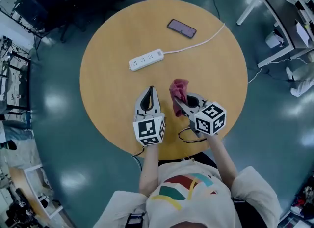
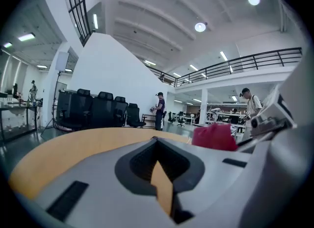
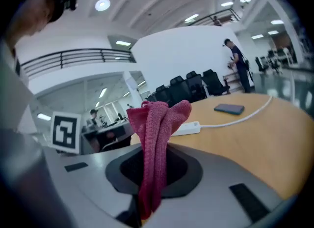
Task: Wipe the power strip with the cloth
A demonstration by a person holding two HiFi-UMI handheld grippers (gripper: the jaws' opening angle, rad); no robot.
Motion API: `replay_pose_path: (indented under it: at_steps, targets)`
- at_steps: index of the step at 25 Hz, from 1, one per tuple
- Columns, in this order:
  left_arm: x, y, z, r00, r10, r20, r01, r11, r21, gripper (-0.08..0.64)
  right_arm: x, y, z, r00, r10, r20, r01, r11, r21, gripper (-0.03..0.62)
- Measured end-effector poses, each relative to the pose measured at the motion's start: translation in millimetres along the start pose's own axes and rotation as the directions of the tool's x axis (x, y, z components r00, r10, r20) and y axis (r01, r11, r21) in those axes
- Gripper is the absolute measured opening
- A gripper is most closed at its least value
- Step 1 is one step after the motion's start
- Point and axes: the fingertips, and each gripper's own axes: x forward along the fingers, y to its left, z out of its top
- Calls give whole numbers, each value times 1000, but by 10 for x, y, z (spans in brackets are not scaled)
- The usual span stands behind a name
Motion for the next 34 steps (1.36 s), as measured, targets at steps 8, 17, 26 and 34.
replay_pose_path:
  at_steps: [8,17,26,34]
  targets:
    - [-1010,-798,483,979,104,174,-116,992,58,34,-1580,717,-30,995,27,96,14,917,-399,38]
    - [-1594,-1503,635,966,110,233,-154,971,182,34,-2343,936,-44,977,14,212,80,901,-426,38]
    - [-1663,-1697,684,959,122,256,-183,956,228,34,-2545,1005,19,972,35,230,77,886,-457,38]
    - [-1616,-1917,724,963,105,248,-168,954,249,34,-2611,992,41,972,30,234,81,890,-449,38]
